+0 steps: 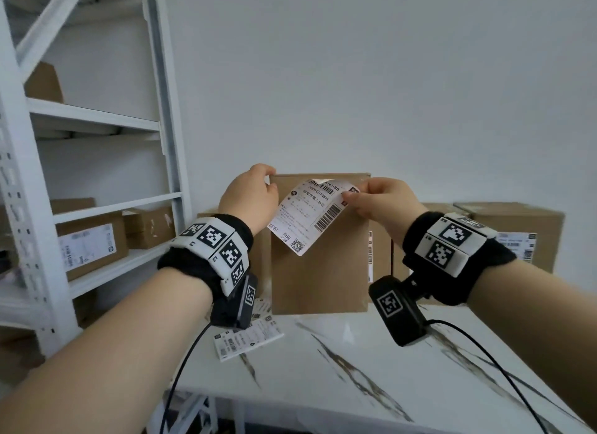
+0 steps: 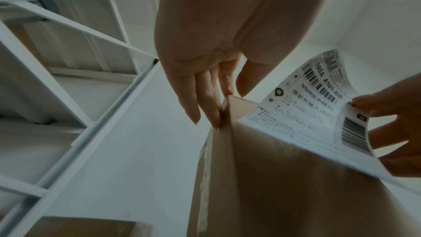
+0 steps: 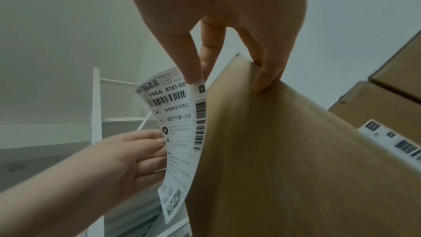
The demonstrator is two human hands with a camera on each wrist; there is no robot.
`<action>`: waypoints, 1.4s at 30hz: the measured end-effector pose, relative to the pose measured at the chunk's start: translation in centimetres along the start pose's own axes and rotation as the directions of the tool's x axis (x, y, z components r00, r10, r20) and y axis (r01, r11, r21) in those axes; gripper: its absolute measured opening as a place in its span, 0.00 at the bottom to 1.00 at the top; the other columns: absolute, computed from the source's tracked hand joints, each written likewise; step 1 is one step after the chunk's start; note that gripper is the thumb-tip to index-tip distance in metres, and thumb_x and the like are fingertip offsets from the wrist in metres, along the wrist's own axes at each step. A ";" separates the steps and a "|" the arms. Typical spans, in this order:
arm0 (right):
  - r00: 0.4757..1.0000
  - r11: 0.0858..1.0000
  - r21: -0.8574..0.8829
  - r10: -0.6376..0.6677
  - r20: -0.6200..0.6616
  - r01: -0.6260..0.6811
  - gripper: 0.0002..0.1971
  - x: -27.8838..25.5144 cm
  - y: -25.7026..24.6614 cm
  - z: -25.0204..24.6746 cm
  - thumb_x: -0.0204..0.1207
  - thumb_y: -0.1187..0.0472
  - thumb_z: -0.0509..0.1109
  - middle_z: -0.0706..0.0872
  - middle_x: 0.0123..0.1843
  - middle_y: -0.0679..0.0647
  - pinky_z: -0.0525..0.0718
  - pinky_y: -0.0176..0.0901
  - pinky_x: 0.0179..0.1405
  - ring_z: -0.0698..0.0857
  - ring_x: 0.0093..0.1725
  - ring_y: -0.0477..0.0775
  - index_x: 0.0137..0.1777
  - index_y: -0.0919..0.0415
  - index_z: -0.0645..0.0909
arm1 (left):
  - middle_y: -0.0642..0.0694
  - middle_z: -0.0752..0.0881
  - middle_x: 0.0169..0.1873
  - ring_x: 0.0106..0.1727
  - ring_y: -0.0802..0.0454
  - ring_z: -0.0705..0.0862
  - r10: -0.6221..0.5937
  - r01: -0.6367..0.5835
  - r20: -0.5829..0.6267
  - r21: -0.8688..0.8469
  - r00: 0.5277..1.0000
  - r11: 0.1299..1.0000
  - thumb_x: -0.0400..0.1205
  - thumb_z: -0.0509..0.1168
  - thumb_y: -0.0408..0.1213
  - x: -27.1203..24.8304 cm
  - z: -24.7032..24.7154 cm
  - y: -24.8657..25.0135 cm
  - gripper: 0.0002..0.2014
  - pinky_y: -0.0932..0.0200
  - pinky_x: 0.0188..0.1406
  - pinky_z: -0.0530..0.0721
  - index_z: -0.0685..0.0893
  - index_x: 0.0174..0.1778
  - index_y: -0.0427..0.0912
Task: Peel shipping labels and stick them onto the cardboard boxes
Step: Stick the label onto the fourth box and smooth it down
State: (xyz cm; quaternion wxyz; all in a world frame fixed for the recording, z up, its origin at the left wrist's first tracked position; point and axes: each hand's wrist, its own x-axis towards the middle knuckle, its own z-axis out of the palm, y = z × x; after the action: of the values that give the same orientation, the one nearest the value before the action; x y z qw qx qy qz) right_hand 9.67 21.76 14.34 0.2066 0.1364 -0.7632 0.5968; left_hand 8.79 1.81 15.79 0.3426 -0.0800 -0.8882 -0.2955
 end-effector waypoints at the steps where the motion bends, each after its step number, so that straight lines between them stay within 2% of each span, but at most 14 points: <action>1: 1.000 1.000 -0.001 0.011 -0.010 -0.011 0.10 -0.3 -0.1 -0.8 0.71 0.62 0.75 0.78 0.37 0.59 0.72 0.47 0.43 0.74 0.39 0.54 0.35 0.60 0.75 | 0.43 0.86 0.53 0.54 0.44 0.84 0.006 -0.006 0.012 -0.011 1.000 1.000 0.84 0.54 0.38 -0.2 0.2 0.6 0.18 0.47 0.59 0.82 0.73 0.71 0.46; 5: 0.995 0.994 -0.037 0.099 -0.009 -0.099 0.14 -1.2 0.3 -4.3 0.71 0.64 0.75 0.79 0.33 0.56 0.75 0.48 0.46 0.75 0.40 0.55 0.29 0.58 0.73 | 0.45 0.84 0.59 0.60 0.46 0.82 0.041 -0.040 0.113 -0.008 0.993 0.999 0.84 0.57 0.40 -1.1 2.1 3.1 0.18 0.51 0.62 0.79 0.74 0.71 0.46; 9: 0.979 0.973 -0.119 0.202 0.010 -0.199 0.11 -2.0 1.2 -7.8 0.72 0.62 0.75 0.86 0.45 0.61 0.83 0.52 0.61 0.82 0.47 0.56 0.31 0.58 0.77 | 0.46 0.82 0.63 0.63 0.46 0.80 0.060 -0.057 0.201 -0.019 0.978 0.998 0.84 0.58 0.42 -1.7 5.0 5.0 0.19 0.54 0.62 0.78 0.73 0.72 0.46; 14: 0.961 0.937 -0.221 0.276 -0.010 -0.272 0.10 -2.4 2.1 -11.0 0.72 0.61 0.75 0.88 0.52 0.64 0.84 0.53 0.63 0.85 0.52 0.57 0.34 0.58 0.77 | 0.44 0.80 0.67 0.67 0.47 0.78 0.084 -0.074 0.286 -0.045 0.955 0.996 0.84 0.59 0.41 -2.2 8.2 7.2 0.20 0.54 0.67 0.75 0.73 0.73 0.44; 19: 0.954 0.878 -0.384 0.300 -0.028 -0.287 0.08 -2.8 3.0 -12.7 0.72 0.58 0.75 0.87 0.49 0.58 0.85 0.51 0.59 0.85 0.53 0.56 0.37 0.58 0.79 | 0.42 0.81 0.63 0.63 0.44 0.80 0.090 -0.095 0.318 0.001 0.944 0.995 0.83 0.61 0.41 -2.5 10.5 8.4 0.21 0.53 0.63 0.78 0.73 0.72 0.42; 24: 0.963 0.779 -0.591 0.268 0.016 -0.207 0.13 -2.6 3.4 -12.9 0.75 0.55 0.71 0.87 0.46 0.58 0.86 0.49 0.57 0.84 0.47 0.54 0.47 0.68 0.82 | 0.42 0.71 0.71 0.69 0.45 0.75 0.116 -0.150 0.311 0.088 0.943 0.985 0.78 0.67 0.50 -2.3 11.9 8.1 0.30 0.51 0.70 0.74 0.69 0.74 0.41; 26: 0.965 0.714 -0.681 0.260 0.038 -0.165 0.13 -2.6 3.3 -12.7 0.77 0.54 0.69 0.85 0.40 0.55 0.85 0.44 0.50 0.83 0.45 0.54 0.40 0.65 0.80 | 0.44 0.68 0.74 0.72 0.46 0.72 0.163 -0.189 0.334 0.046 0.928 0.981 0.78 0.68 0.48 -2.3 12.1 7.8 0.32 0.52 0.73 0.71 0.66 0.77 0.45; 29: 0.965 0.590 -0.800 0.256 0.057 -0.110 0.18 -2.7 3.3 -12.1 0.79 0.53 0.65 0.76 0.31 0.50 0.78 0.39 0.41 0.79 0.44 0.53 0.29 0.59 0.70 | 0.45 0.67 0.72 0.71 0.48 0.71 0.203 -0.210 0.362 -0.019 0.910 0.977 0.80 0.66 0.46 -2.4 12.4 7.3 0.30 0.57 0.70 0.69 0.64 0.79 0.56; 31: 0.961 0.548 -0.831 0.269 0.062 -0.100 0.18 -2.6 3.5 -11.6 0.80 0.54 0.64 0.74 0.31 0.50 0.72 0.37 0.33 0.76 0.39 0.52 0.29 0.58 0.69 | 0.45 0.66 0.71 0.69 0.49 0.72 0.199 -0.197 0.365 -0.044 0.910 0.980 0.82 0.62 0.46 -2.4 12.6 7.2 0.27 0.61 0.66 0.68 0.65 0.78 0.57; 33: 0.957 0.541 -0.834 0.284 0.061 -0.107 0.15 -2.4 4.1 -11.2 0.80 0.54 0.64 0.77 0.34 0.52 0.72 0.38 0.31 0.76 0.38 0.52 0.34 0.60 0.74 | 0.45 0.67 0.70 0.62 0.51 0.74 0.193 -0.183 0.367 -0.062 0.910 0.981 0.84 0.59 0.46 -2.3 12.7 7.2 0.25 0.64 0.62 0.67 0.65 0.78 0.56; 35: 0.953 0.561 -0.819 0.298 0.061 -0.123 0.11 -2.2 4.6 -10.9 0.80 0.55 0.64 0.80 0.42 0.55 0.74 0.40 0.37 0.78 0.44 0.54 0.41 0.61 0.77 | 0.46 0.67 0.69 0.55 0.55 0.73 0.193 -0.181 0.367 -0.067 0.910 0.981 0.84 0.57 0.46 -2.2 12.8 7.2 0.24 0.65 0.59 0.67 0.65 0.79 0.55; 37: 0.949 0.612 -0.773 0.313 0.043 -0.167 0.10 -2.1 4.9 -10.8 0.80 0.54 0.64 0.80 0.46 0.55 0.73 0.41 0.46 0.77 0.48 0.53 0.39 0.57 0.77 | 0.46 0.67 0.70 0.54 0.55 0.72 0.189 -0.177 0.365 -0.067 0.912 0.982 0.85 0.56 0.45 -2.1 12.8 7.1 0.24 0.64 0.60 0.68 0.65 0.79 0.53; 39: 0.947 0.660 -0.722 0.321 0.023 -0.207 0.12 -2.1 5.0 -10.8 0.80 0.55 0.65 0.80 0.49 0.56 0.75 0.43 0.51 0.78 0.51 0.54 0.35 0.55 0.76 | 0.46 0.67 0.72 0.61 0.52 0.74 0.191 -0.179 0.363 -0.067 0.912 0.982 0.85 0.56 0.44 -2.1 12.9 7.1 0.24 0.62 0.64 0.67 0.65 0.79 0.52; 42: 0.942 0.677 -0.697 0.336 0.003 -0.239 0.10 -2.2 5.1 -10.9 0.80 0.55 0.65 0.83 0.53 0.58 0.79 0.48 0.60 0.81 0.55 0.57 0.42 0.59 0.81 | 0.47 0.66 0.76 0.73 0.52 0.69 0.212 -0.203 0.366 -0.065 0.906 0.977 0.85 0.55 0.43 -2.0 13.1 7.4 0.24 0.59 0.72 0.64 0.65 0.79 0.49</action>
State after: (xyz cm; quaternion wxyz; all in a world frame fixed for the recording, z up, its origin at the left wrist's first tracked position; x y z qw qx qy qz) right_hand 10.92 33.53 11.17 0.0953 -0.0327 -0.9529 0.2862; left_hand 5.52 15.48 10.20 0.1971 -0.2326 -0.9195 -0.2482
